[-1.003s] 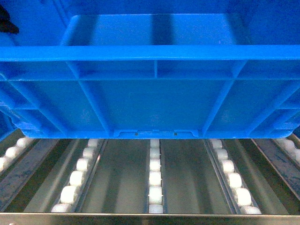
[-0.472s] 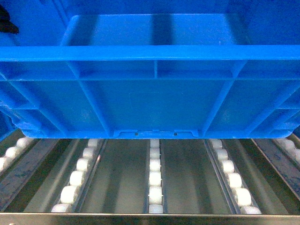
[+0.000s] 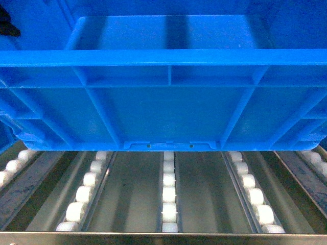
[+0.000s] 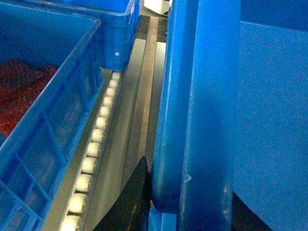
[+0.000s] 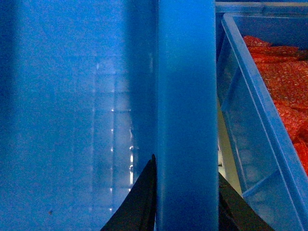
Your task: Place box next to blue box on left shelf
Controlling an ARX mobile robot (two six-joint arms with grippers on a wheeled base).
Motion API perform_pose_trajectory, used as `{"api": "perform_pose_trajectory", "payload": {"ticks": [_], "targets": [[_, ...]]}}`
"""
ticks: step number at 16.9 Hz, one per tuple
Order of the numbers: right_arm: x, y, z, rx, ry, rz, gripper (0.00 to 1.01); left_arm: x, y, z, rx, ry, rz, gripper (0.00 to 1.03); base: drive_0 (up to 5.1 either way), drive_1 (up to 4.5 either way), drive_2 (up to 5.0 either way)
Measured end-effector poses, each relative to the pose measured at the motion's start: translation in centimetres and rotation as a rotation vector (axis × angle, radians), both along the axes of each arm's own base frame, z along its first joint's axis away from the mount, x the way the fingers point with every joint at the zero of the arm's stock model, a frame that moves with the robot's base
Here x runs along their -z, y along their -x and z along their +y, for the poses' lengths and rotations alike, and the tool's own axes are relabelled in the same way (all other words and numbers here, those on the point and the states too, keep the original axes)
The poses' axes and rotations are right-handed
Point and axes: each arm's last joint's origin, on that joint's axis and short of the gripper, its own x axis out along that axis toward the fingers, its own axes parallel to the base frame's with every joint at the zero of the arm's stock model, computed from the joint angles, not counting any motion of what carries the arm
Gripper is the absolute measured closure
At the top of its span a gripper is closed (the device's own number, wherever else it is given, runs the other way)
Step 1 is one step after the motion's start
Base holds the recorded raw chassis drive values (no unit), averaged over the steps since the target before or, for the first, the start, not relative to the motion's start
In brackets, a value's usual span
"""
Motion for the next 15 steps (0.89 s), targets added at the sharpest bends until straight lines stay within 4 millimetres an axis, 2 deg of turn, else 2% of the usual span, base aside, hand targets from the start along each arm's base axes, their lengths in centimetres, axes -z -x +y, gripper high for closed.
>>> {"api": "perform_pose_trajectory", "payload": {"ticks": [7, 9, 11, 12, 15], "targets": [[0.0, 0.0, 0.0, 0.0, 0.0, 0.0, 0.8, 0.0, 0.0, 0.0, 0.0, 0.0, 0.0, 0.83, 0.0, 0.0, 0.0], [0.0, 0.0, 0.0, 0.003, -0.004, 0.001, 0.8, 0.4, 0.0, -0.3, -0.013, -0.071, -0.088, 0.83, 0.0, 0.0, 0.0], [0.7, 0.0, 0.6, 0.092, 0.046, -0.157, 0.8, 0.1, 0.0, -0.7, 0.0, -0.114, -0.125, 0.84, 0.0, 0.0, 0.0], [0.8, 0.1, 0.8, 0.124, 0.06, -0.168, 0.8, -0.2, 0.0, -0.7, 0.009, -0.126, -0.129, 0.84, 0.0, 0.0, 0.0], [1.8, 0.1, 0.9, 0.091, 0.023, -0.014, 0.8, 0.3, 0.3, -1.0, 0.027, -0.159, -0.014, 0.84, 0.0, 0.0, 0.0]]}}
